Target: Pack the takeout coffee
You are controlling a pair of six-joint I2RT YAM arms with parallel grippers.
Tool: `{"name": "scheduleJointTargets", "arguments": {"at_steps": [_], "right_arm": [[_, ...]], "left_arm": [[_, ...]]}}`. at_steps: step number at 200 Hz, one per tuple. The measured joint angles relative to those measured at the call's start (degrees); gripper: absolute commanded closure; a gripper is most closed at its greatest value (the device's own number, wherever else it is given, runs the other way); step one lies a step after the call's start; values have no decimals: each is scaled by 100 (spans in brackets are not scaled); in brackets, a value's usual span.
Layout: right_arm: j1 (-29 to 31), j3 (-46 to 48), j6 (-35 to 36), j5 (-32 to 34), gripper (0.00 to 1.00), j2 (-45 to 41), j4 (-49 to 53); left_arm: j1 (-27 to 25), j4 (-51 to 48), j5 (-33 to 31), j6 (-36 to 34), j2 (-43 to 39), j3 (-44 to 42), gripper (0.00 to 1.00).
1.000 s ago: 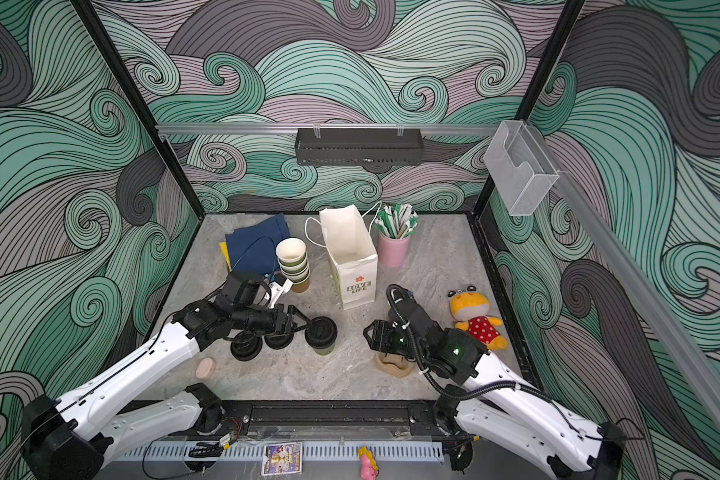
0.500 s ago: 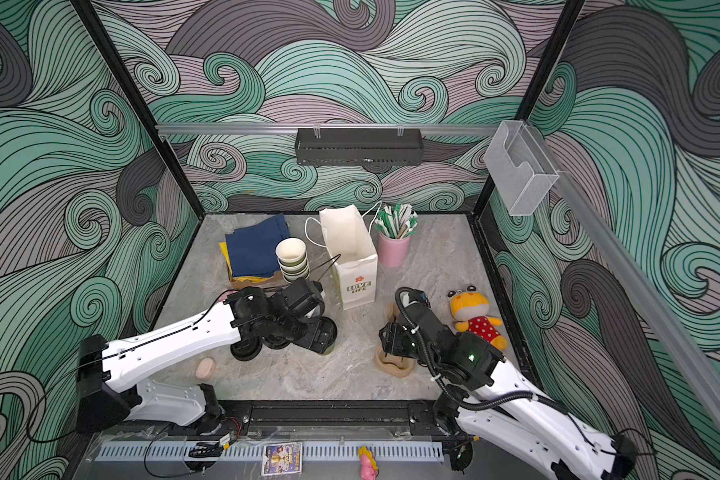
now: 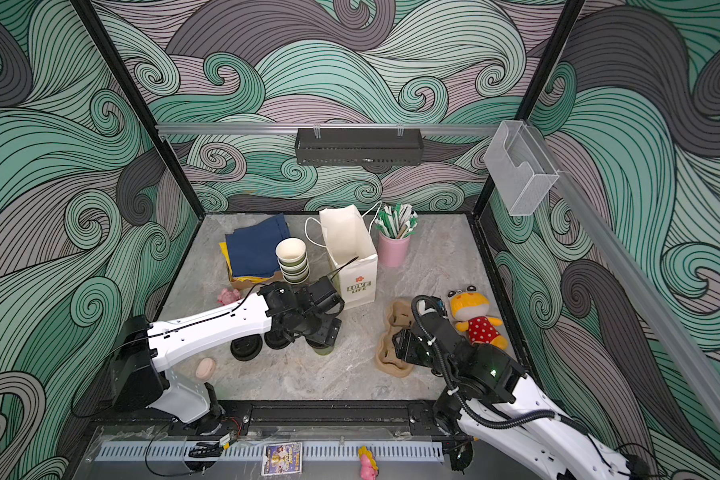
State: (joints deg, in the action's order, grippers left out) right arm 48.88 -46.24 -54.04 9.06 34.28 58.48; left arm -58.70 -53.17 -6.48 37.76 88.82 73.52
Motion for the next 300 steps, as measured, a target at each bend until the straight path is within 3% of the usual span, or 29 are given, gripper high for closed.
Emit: {"name": "scheduleJointTargets", "arguments": {"at_steps": [75,144,195,300], "right_arm": [[0,4,-85,11,35,13,46],[0,4,-101,13,34,136,55],[0,4,-98,7,33,179,55],[0,4,-83,-22,33,166,55]], "left_arm": [[0,-74,-267,103,153,63,29],[57,-380,-874,372,70,46,30],[278,-358,-957,472,-310,-243,19],[282,-116,-804,520,-549,-448,10]]}}
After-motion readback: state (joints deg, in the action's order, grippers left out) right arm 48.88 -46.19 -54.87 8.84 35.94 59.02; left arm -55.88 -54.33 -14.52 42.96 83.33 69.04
